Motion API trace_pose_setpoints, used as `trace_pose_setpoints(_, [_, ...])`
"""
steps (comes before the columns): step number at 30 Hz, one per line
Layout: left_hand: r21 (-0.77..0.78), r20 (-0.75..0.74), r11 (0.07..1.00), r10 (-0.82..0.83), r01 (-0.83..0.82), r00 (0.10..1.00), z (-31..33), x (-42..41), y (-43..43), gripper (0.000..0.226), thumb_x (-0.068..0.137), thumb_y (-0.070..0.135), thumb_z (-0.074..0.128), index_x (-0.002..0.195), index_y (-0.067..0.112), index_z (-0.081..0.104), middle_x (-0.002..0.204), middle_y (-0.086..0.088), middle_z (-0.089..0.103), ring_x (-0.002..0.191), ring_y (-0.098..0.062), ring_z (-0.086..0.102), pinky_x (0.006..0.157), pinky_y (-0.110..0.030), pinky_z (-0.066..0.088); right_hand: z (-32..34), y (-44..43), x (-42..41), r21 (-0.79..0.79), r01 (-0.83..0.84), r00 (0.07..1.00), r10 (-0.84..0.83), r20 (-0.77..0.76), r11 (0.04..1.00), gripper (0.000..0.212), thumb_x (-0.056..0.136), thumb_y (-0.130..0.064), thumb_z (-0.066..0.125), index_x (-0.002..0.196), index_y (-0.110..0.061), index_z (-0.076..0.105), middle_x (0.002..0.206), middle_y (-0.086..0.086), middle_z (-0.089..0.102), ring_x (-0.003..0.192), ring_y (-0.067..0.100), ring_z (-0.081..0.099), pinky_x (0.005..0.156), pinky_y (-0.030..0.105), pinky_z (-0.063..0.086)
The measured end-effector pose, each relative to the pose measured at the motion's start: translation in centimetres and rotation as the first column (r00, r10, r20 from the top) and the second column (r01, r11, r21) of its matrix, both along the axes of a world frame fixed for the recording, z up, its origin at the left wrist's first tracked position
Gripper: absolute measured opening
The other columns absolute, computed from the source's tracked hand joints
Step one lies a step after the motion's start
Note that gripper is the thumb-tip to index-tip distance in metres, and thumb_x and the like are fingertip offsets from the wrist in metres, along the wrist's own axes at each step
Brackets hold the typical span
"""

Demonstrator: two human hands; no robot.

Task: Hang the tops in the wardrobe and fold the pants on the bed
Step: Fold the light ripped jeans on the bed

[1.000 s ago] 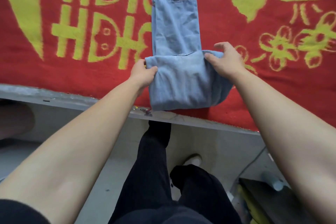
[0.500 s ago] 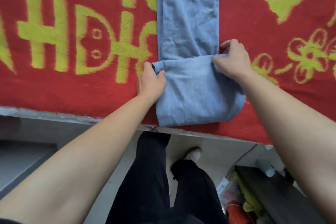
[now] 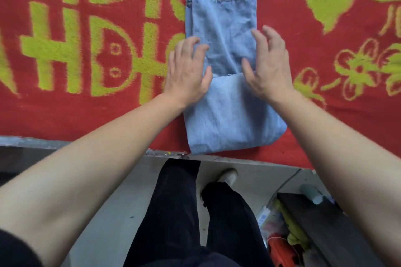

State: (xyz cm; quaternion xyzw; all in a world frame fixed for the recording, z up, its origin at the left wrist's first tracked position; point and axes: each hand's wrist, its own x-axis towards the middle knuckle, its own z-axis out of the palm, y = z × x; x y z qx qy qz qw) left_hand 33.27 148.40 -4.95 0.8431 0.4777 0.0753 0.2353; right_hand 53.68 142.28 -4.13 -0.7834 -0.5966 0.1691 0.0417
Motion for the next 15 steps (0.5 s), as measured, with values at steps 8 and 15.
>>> trace_pose_setpoints(8, [-0.052, -0.131, 0.885, -0.465, 0.462, 0.876, 0.2, -4.8, -12.7, 0.086, 0.074, 0.073, 0.061, 0.134, 0.013, 0.050, 0.133, -0.020, 0.043, 0.124, -0.037, 0.041, 0.101, -0.054, 0.032, 1.9, -16.0, -1.5, -0.070, -0.342, 0.939, 0.340, -0.049, 0.937, 0.088, 0.071, -0.043, 0.066, 0.147, -0.006, 0.043, 0.156, 0.027, 0.026, 0.143, 0.042, 0.029, 0.115, 0.055, 0.025])
trace_pose_setpoints(15, [-0.222, -0.615, 0.893, -0.440, 0.392, 0.655, 0.0, -3.1, -17.3, 0.080, 0.080, 0.019, 0.061, 0.150, 0.012, 0.023, 0.148, -0.020, 0.039, 0.141, -0.043, 0.031, 0.104, -0.064, 0.034, -0.4, -17.8, -1.7, -0.307, -0.369, 0.896, 0.424, 0.134, 0.877, 0.084, 0.068, -0.006, 0.068, 0.148, -0.009, 0.041, 0.150, 0.025, 0.039, 0.133, 0.048, 0.041, 0.105, 0.054, 0.040])
